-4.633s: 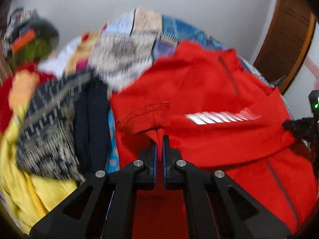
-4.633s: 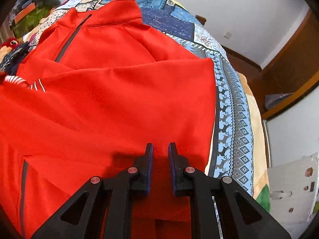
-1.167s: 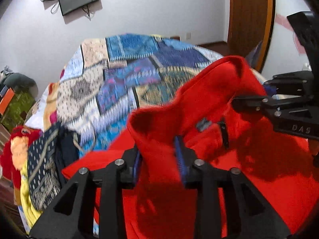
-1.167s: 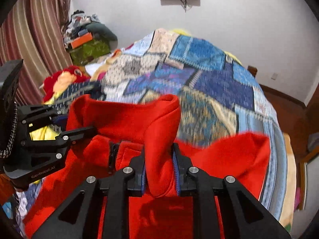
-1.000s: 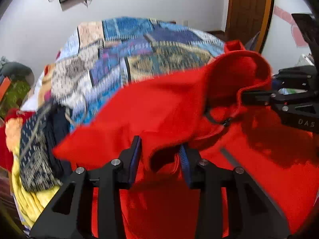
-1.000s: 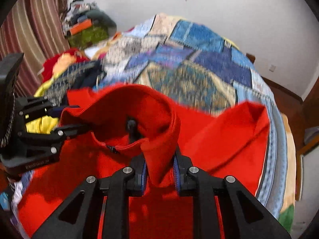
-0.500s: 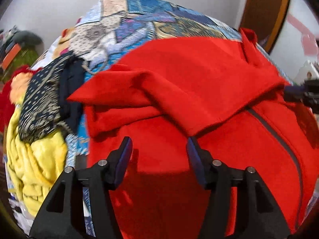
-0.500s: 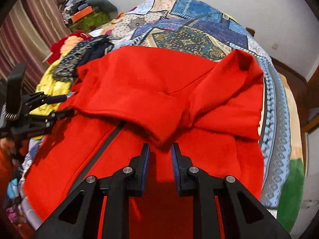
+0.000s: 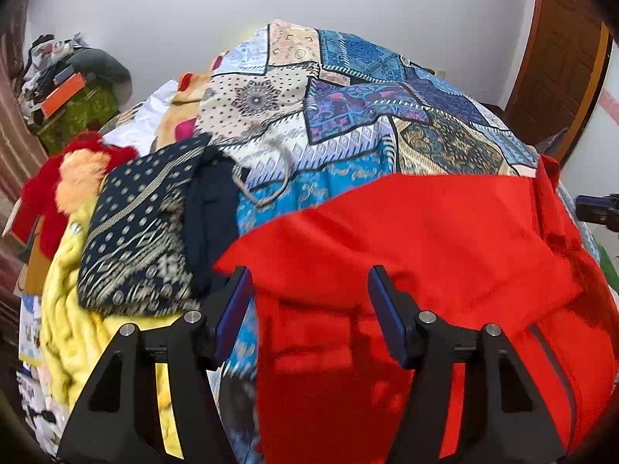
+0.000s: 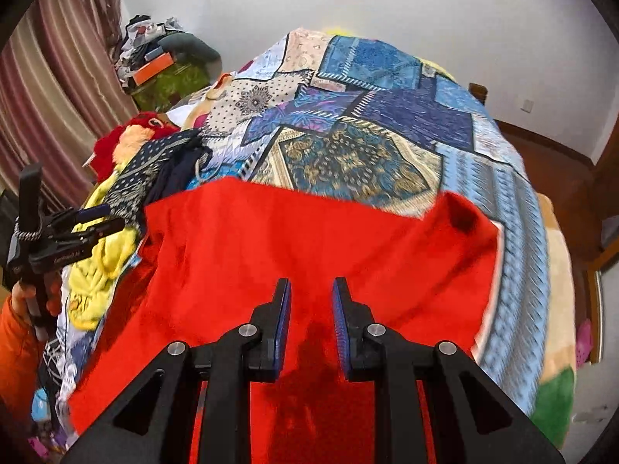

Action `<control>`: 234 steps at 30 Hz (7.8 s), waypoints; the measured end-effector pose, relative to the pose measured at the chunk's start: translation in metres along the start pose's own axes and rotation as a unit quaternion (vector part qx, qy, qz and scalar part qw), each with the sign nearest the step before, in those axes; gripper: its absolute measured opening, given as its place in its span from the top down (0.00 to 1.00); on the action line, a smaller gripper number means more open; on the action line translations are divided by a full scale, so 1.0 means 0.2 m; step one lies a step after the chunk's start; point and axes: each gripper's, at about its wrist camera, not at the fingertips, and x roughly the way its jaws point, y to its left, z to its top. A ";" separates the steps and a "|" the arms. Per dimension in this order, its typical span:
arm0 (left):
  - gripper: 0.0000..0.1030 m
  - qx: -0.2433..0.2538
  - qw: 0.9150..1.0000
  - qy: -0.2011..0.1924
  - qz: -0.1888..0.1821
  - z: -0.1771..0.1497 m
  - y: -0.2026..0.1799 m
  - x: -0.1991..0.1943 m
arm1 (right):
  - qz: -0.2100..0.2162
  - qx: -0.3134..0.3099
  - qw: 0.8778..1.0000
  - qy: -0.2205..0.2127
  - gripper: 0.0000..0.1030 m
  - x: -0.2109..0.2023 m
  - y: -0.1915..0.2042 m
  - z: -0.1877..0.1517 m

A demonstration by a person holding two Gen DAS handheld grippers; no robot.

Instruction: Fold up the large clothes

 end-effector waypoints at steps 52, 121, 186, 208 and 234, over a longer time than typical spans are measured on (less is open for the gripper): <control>0.19 -0.208 0.966 0.090 -0.126 -0.40 0.40 0.28 | -0.011 0.200 0.980 -0.013 0.02 0.01 -0.70 -0.26; 0.44 -0.062 0.991 0.052 0.103 0.46 0.41 0.70 | -0.231 0.152 0.957 -0.084 0.25 0.16 -1.05 0.33; 0.96 -0.083 0.995 0.040 -0.030 -0.62 0.18 -0.28 | 0.064 0.092 0.993 -0.047 0.92 -0.37 -0.10 -0.62; 0.97 -0.183 0.977 -0.112 -0.004 0.67 0.56 -0.01 | 0.018 0.140 0.980 -0.138 0.92 -0.05 -0.52 0.67; 0.52 -0.089 0.990 0.013 0.107 0.77 0.54 0.60 | -0.159 0.142 0.966 -0.145 0.78 -0.01 -0.84 0.80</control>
